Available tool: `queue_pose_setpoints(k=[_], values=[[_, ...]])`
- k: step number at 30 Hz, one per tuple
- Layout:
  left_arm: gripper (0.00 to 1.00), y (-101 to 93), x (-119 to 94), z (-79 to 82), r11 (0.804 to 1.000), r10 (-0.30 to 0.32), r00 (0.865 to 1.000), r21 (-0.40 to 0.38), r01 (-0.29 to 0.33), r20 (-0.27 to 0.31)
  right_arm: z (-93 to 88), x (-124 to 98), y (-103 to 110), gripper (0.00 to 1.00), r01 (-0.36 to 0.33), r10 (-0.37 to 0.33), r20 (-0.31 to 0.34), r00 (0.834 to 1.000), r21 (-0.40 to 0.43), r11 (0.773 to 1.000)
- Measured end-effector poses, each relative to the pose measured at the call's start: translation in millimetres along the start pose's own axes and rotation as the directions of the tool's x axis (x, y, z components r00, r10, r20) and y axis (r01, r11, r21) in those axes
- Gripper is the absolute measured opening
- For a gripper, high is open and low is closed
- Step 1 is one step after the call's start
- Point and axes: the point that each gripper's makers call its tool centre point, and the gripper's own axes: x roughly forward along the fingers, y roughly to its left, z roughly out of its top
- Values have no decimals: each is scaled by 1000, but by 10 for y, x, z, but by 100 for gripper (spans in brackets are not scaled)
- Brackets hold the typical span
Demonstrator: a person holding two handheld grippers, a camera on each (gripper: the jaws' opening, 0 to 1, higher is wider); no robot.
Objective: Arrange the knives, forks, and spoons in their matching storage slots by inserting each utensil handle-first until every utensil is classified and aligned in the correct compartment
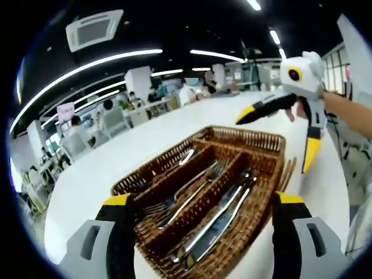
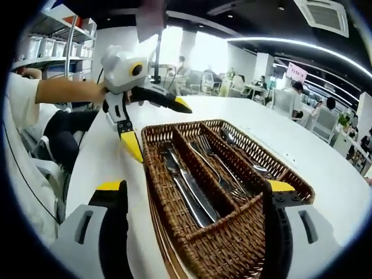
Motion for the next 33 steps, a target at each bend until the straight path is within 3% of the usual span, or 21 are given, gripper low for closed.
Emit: queue_pose_setpoints(k=[1,4,7,12,18,21,24,33], values=[[100,58,-20,-33,999,41,999,-9,-41,-14,-6,-16,-21,100,13,-13,1,1000,5,1000],[100,79,-57,-29,998,62,998,-31,-62,12,-67,-73,-93,100,67,-68,-15,998,-56,996],[100,92,-92,-41,996,78,997,-39,-77,20,-116,-99,-66,100,71,-73,-31,997,-62,996],[100,-11,-185,-50,995,91,995,-37,-90,43,-79,-192,-66,100,87,-87,-2,996,-67,994],[100,-189,-304,-54,994,105,991,-44,-101,86,-159,-327,66,99,99,-98,12,995,-80,992],[100,-277,-334,3,996,83,989,-35,-79,127,-215,-334,45,99,95,-94,17,995,-69,993],[100,-327,-366,-2,996,90,987,-38,-86,133,-332,-391,33,99,93,-93,14,996,-45,995],[100,-456,-477,-31,995,100,980,-46,-94,170,-440,-607,-81,99,113,-112,44,993,-7,994]])
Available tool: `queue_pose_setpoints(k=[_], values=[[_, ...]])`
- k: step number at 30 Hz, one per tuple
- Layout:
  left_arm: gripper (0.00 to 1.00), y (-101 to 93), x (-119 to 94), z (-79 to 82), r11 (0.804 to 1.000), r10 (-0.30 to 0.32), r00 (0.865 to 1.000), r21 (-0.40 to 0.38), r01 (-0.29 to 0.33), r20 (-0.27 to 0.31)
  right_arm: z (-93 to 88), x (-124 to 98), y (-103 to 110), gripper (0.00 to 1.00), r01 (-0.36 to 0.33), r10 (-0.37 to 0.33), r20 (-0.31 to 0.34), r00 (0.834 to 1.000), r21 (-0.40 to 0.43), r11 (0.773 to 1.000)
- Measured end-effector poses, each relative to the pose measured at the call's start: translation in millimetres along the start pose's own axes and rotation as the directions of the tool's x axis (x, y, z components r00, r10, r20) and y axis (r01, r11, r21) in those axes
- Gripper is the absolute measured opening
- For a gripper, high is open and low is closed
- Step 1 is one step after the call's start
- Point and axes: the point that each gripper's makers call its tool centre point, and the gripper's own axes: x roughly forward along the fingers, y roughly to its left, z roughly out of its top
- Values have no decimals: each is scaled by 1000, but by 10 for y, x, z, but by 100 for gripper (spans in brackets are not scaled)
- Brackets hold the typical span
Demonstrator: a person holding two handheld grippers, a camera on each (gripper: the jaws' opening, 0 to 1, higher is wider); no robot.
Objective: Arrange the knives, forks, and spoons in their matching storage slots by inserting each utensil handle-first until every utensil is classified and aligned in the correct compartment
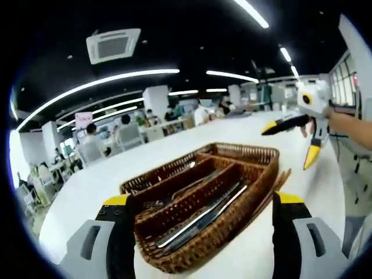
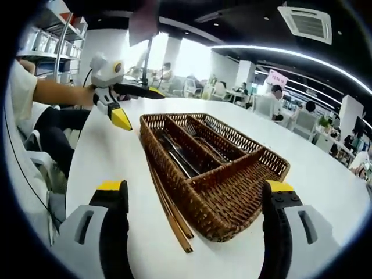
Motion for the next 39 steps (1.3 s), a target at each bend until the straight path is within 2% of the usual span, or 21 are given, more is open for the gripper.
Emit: queue_pose_setpoints(k=[4,7,8,10,12,15,19,20,22,27,32,39], values=[[100,-66,-68,-45,1000,17,1000,-19,-17,-7,-33,-118,85,98,10,-10,15,1000,-4,1000],[100,-121,-118,-37,998,25,1000,-51,-24,17,-70,-123,126,96,6,-6,7,1000,-22,1000],[100,-156,-141,-44,998,25,999,-64,-24,20,-113,-132,164,93,-7,6,-9,1000,-17,1000],[100,-193,-181,-56,996,44,999,-73,-42,25,-173,-151,270,79,-46,45,-24,999,-27,999],[100,-247,-219,-85,996,53,998,-71,-52,16,-209,-150,290,74,-51,49,-35,998,-43,998],[100,-261,-233,-64,997,57,998,-53,-55,27,-320,-153,371,73,-62,60,-49,997,-53,997],[100,-363,-266,-81,997,52,998,-61,-49,46,-415,-159,423,74,-92,90,-64,994,-16,996],[100,-388,-257,-131,997,49,998,-64,-47,30,-430,-158,444,73,-107,108,-62,992,17,994],[100,-390,-256,-186,997,50,999,-58,-49,12,-440,-161,479,70,-116,117,-62,991,21,993],[100,-374,-282,-203,997,42,999,-70,-41,22,-496,-165,558,49,-157,159,-85,984,28,987],[100,-561,-293,-261,998,-1,1000,-65,3,24,-592,-130,625,50,-174,178,-116,977,38,984],[100,-557,-323,-278,999,-7,1000,-36,8,29,-646,-109,674,49,-197,202,-132,970,53,979]])
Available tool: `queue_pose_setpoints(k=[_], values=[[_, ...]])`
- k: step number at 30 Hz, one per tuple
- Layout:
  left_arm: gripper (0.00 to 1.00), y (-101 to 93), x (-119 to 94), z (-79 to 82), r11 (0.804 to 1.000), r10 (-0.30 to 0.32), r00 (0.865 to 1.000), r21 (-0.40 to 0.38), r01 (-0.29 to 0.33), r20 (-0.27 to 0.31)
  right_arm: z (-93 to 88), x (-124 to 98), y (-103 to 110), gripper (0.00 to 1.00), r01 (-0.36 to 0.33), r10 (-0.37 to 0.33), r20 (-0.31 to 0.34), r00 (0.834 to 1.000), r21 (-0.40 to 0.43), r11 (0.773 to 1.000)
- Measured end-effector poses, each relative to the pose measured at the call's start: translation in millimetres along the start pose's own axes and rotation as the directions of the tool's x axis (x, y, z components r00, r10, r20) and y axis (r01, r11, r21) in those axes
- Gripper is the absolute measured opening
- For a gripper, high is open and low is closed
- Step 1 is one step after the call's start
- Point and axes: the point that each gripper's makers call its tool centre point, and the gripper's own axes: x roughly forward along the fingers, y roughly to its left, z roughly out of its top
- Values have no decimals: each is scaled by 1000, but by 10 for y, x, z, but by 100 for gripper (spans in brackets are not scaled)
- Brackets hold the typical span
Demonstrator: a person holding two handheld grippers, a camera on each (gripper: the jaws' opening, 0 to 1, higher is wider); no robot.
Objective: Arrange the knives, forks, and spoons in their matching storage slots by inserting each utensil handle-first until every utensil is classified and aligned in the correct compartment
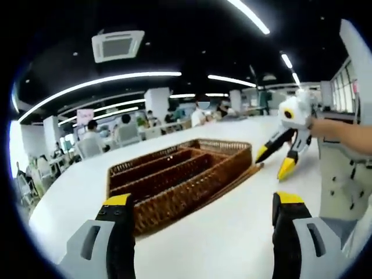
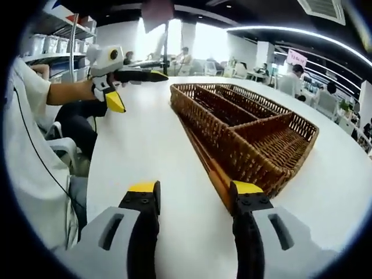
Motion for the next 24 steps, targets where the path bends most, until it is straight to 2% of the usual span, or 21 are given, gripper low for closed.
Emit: queue_pose_setpoints(k=[4,5,7,12,16,20,24], values=[[100,64,-7,-48,1000,-1,1000,-16,1,-10,-40,33,39,46,-14,13,-20,1000,-10,1000],[100,66,-15,-40,999,-4,1000,-32,4,8,-38,31,-6,45,-7,6,-23,1000,-44,999],[100,-14,-28,-35,999,-7,1000,-48,8,22,-36,26,1,44,-11,11,-21,1000,-28,1000],[100,17,-29,-180,998,-7,1000,-67,6,-15,-31,13,8,37,-26,23,-51,998,-62,998],[100,33,-45,-138,999,-4,1000,-51,4,-7,-35,1,47,24,-59,50,-103,993,-89,994],[100,47,-48,-112,998,-5,1000,-57,5,3,-32,42,138,23,-101,92,-117,989,-75,992],[100,50,-30,-136,998,-13,1000,-57,13,-7,-25,62,79,19,-119,110,-122,986,-66,991]])
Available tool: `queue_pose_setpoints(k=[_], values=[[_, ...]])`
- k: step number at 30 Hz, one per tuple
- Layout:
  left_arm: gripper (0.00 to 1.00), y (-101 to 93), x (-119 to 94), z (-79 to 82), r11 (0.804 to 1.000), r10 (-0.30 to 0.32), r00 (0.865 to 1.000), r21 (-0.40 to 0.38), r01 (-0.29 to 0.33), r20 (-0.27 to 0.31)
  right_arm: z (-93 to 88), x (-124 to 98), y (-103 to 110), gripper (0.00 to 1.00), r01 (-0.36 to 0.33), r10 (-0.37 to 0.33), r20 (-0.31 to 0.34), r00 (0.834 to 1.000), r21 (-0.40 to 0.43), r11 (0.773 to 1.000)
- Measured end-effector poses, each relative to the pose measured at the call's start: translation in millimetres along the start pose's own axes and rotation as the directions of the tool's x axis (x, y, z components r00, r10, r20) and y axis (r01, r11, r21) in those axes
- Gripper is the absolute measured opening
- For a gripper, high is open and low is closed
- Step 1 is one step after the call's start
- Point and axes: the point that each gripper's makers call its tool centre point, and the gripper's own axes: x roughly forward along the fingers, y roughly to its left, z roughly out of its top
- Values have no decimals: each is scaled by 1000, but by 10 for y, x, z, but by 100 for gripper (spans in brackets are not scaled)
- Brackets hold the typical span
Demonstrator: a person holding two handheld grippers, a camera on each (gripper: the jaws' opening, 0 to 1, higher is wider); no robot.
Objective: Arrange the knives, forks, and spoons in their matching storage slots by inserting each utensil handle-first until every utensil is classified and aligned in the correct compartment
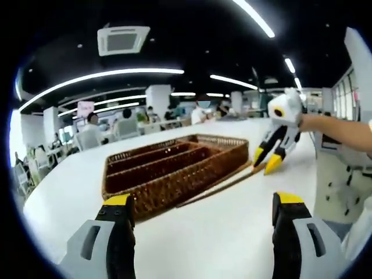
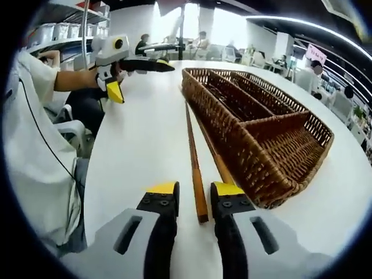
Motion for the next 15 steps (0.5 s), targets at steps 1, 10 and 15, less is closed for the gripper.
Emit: queue_pose_setpoints(k=[1,10,15], values=[[100,-6,6,-9,1000,-6,1000,3,6,-5,-2,8,10,16,-9,9,-2,1000,3,1000],[100,-61,79,-49,1000,-25,1000,14,25,-6,-10,4,-3,7,-45,45,-6,999,-14,999],[99,-98,102,-110,998,-55,998,22,56,-33,-16,-6,95,7,-95,95,5,995,-18,995]])
